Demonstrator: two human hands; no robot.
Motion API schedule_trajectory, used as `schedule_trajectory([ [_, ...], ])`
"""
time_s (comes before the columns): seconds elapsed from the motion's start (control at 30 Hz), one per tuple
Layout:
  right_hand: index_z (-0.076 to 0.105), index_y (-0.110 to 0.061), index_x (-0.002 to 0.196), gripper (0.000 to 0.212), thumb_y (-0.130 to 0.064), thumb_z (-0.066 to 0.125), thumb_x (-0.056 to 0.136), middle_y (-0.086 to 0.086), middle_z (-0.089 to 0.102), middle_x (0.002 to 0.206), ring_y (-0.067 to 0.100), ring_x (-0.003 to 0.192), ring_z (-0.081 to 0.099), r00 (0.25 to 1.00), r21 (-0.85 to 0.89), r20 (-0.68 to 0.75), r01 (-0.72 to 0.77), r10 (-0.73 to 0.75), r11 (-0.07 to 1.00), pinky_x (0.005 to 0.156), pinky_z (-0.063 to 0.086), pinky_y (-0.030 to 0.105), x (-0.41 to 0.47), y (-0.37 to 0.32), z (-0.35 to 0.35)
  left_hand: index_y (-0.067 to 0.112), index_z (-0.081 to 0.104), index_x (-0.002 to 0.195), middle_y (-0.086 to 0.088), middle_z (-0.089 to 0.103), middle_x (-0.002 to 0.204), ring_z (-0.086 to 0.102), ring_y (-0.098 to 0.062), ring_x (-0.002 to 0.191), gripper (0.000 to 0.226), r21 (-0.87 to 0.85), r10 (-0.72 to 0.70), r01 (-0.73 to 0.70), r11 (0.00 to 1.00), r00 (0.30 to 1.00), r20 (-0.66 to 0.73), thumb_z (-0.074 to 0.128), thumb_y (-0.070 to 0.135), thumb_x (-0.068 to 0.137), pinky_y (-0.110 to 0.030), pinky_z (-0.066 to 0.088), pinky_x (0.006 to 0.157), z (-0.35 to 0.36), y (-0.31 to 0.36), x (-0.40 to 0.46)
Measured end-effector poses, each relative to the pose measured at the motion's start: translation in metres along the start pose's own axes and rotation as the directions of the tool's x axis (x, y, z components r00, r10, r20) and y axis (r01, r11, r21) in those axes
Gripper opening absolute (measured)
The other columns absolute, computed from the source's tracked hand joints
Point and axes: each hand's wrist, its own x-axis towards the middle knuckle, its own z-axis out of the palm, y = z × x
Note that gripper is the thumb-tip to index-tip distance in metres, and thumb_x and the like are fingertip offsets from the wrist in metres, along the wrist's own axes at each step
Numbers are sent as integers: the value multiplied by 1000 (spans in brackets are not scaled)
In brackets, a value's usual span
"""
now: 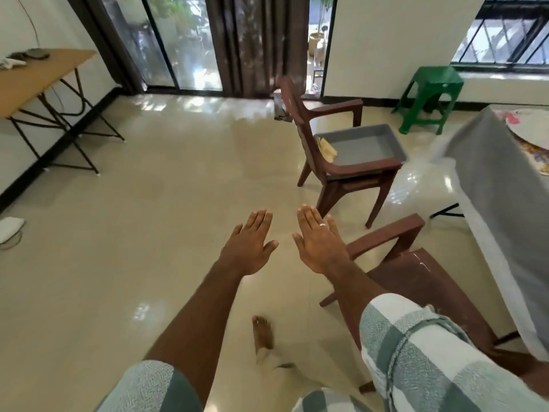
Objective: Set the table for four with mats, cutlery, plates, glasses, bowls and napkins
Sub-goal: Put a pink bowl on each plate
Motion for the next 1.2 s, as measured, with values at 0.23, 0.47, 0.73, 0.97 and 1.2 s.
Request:
schedule_trajectory([
  [0.23, 2, -15, 161, 65, -44, 24, 107, 2, 0, 169, 19, 155, -3, 997, 92, 6, -81, 81, 992, 125, 3, 50, 196, -14, -3, 21, -6, 161, 4, -11, 168, -11, -12, 154, 71, 5, 26, -26, 1000, 999, 30, 31, 49, 106, -47, 8, 126, -77, -102, 157],
  [0.47, 4, -14, 161, 65, -44, 23, 107, 5, 2, 169, 22, 156, -1, 984, 66, -38, -171, 174, 983, 125, 3, 50, 362, 10, -36, 21, -6, 161, 2, -10, 168, -9, -15, 155, 71, 64, 127, -128, 990, 991, 33, 29, 51, 106, -47, 7, 125, -158, -162, 338],
  [0.73, 7, -16, 161, 62, -44, 21, 108, 1, 3, 169, 21, 156, 0, 905, 138, -145, -382, 400, 914, 124, 4, 51, 553, 73, -37, 22, -5, 161, 2, -8, 169, -8, -16, 155, 71, 97, 292, -304, 948, 949, 122, 30, 50, 106, -50, 11, 125, -201, -217, 563],
  [0.97, 12, -18, 161, 64, -50, 14, 106, 0, 9, 169, 18, 155, 3, 766, 196, -129, -603, 630, 773, 125, 6, 50, 687, 133, -42, 22, 0, 162, 2, -5, 169, -6, -16, 155, 68, 80, 506, -528, 845, 840, 195, 27, 50, 107, -48, 8, 124, -249, -218, 761],
  [1.2, 7, -16, 161, 62, -42, 22, 107, 0, 4, 169, 17, 155, 2, 527, 259, -80, -809, 846, 528, 124, 7, 52, 760, 195, -36, 18, 1, 161, 1, -6, 169, -7, -15, 155, 64, 110, 724, -811, 575, 566, 393, 22, 47, 108, -49, 4, 125, -237, -147, 918],
])
